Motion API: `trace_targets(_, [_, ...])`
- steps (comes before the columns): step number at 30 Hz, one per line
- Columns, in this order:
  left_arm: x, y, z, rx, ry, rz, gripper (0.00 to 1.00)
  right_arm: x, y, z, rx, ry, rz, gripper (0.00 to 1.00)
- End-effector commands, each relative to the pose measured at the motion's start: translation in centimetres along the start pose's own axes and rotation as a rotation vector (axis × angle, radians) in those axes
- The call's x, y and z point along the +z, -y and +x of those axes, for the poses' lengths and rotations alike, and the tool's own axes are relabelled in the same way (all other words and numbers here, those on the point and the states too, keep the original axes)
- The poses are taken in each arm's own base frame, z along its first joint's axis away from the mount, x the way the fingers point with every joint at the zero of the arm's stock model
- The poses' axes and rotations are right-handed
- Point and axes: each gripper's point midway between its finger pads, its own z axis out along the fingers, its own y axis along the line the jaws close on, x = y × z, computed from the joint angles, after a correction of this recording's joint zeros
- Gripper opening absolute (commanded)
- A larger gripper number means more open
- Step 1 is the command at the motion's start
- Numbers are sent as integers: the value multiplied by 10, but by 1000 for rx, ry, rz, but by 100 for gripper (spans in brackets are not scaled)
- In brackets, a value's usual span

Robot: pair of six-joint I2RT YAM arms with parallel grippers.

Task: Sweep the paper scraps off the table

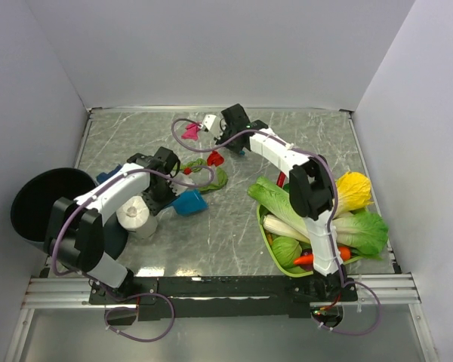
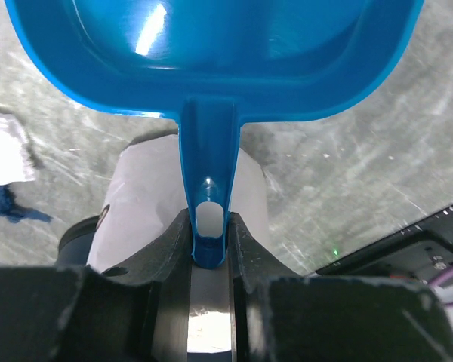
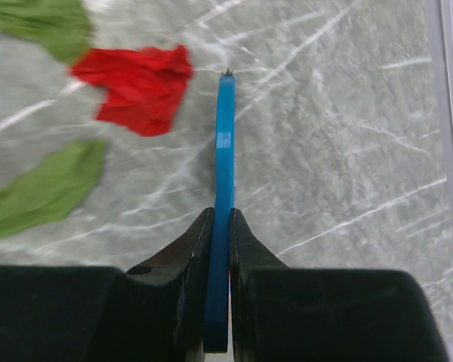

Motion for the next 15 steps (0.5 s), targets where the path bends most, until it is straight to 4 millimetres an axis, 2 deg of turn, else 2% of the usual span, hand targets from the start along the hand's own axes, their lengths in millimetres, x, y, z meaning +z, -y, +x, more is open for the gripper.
trace_targets(1, [-5, -16, -3, -28, 4, -80, 1, 4, 49, -16, -21, 54, 145, 0])
trace_targets(6, [12, -22, -4, -30, -74, -72, 1, 19, 36, -15, -12, 62, 105, 0])
trace_targets(11, [14, -26, -18, -40, -51, -59, 1, 18, -6, -16, 0, 99, -91, 0])
trace_targets(15, [20, -23, -30, -62, -31, -28, 1, 8, -49, 1, 58, 28, -275, 0])
